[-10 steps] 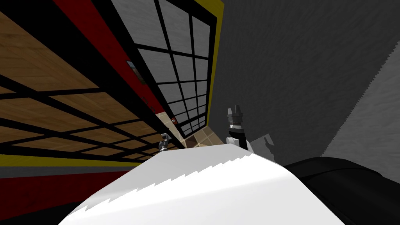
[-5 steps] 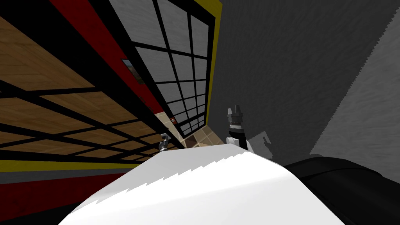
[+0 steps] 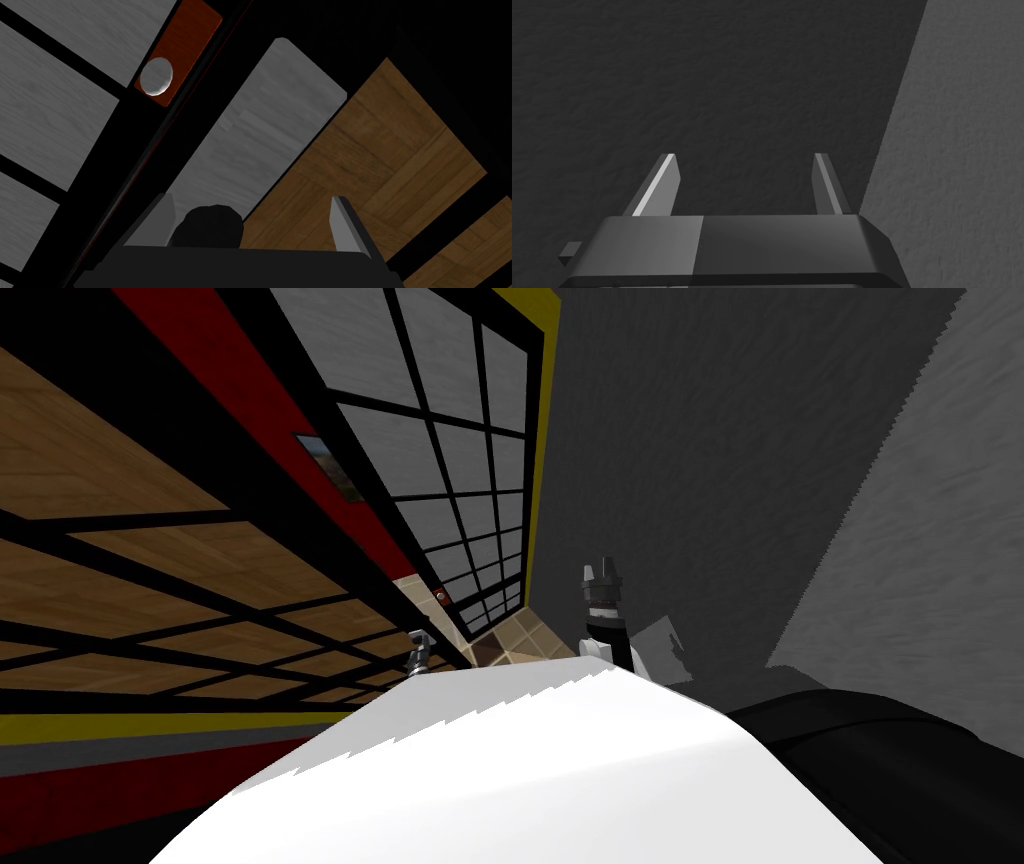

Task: Pull the door open

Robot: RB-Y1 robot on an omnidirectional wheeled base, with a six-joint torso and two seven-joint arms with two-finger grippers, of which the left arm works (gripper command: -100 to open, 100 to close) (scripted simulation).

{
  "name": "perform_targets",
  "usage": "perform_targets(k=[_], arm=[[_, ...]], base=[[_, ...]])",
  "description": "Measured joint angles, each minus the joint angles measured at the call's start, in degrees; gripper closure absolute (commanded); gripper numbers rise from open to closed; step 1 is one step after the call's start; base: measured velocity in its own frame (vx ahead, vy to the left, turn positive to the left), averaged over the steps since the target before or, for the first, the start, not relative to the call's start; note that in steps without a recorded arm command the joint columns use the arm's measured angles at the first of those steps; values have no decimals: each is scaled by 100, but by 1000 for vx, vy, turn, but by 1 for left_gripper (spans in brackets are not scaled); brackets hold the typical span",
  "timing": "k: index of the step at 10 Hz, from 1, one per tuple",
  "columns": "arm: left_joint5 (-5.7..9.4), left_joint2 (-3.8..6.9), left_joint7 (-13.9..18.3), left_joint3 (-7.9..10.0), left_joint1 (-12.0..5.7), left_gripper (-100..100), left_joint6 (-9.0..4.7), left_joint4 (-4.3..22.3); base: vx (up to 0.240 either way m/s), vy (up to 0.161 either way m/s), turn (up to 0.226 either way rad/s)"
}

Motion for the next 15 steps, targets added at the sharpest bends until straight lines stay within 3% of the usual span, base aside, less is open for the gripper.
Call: perform_targets(k=[2,3,6,7,9,10,11,12,13,15], arm=[[7,21,256,-3,-33,100,-52,102],[18,59,347,11,-126,100,-116,276],[22,-11,466,16,-56,100,-91,141],[10,-59,559,-5,60,100,6,-77],[35,102,609,25,-215,100,-239,484],[28,105,635,16,-167,100,-281,503],[12,18,644,-4,-13,100,-112,207],[19,83,653,1,-107,100,-162,383],[24,87,648,9,-122,100,-181,396],[2,-102,729,-25,176,100,160,-303]], base=[[-24,17,-48],[-15,-5,-6],[-6,15,-32],[-12,0,-13],[-9,-7,3],[5,7,28],[-1,-11,1],[-6,-8,-3],[0,0,0],[-28,17,-60]])
